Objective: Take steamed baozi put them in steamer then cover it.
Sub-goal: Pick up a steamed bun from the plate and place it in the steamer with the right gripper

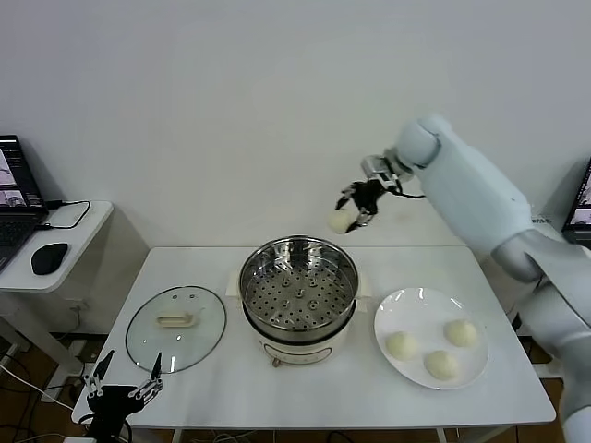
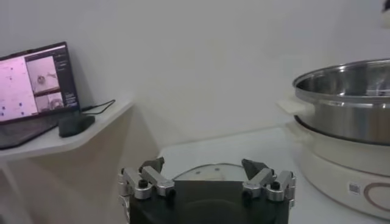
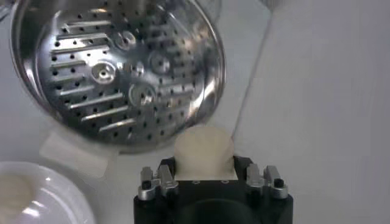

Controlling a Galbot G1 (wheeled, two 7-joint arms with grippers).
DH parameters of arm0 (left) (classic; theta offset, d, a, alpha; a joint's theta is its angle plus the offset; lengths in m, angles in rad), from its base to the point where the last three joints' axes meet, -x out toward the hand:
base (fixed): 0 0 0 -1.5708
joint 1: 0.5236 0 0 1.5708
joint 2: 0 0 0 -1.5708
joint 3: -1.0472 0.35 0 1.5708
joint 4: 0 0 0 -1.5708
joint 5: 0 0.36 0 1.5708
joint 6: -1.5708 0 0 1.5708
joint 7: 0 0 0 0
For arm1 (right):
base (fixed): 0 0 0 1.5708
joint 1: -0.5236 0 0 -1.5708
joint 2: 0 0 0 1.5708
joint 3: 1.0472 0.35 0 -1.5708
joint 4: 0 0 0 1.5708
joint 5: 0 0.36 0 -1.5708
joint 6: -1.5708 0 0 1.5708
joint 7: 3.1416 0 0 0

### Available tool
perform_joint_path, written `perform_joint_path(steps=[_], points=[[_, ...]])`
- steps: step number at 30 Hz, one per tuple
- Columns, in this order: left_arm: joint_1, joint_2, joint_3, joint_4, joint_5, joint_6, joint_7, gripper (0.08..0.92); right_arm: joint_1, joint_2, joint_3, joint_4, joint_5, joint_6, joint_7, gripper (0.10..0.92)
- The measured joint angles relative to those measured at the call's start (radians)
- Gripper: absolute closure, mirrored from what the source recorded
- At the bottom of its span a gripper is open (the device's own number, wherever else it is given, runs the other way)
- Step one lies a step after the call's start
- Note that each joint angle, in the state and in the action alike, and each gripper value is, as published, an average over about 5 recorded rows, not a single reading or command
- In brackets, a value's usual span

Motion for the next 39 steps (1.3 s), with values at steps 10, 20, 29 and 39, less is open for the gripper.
perform_joint_path(steps=[10, 20, 29, 39], points=[[0.007, -0.010, 0.005, 0.015, 0.010, -0.009, -0.003, 0.177, 0.030, 0.077, -0.071, 0.025, -0.107, 0.222, 0.000, 0.425], [0.009, -0.013, -0.005, 0.008, 0.009, -0.012, -0.002, 0.177, 0.007, 0.135, -0.094, 0.000, -0.204, 0.334, 0.011, 0.423], [0.002, -0.018, 0.005, 0.027, 0.011, -0.014, -0.001, 0.177, -0.028, 0.169, -0.097, -0.033, -0.230, 0.365, 0.012, 0.423], [-0.002, -0.016, 0.007, 0.042, 0.011, -0.013, 0.000, 0.177, -0.067, 0.203, -0.100, -0.062, -0.261, 0.389, 0.024, 0.423]])
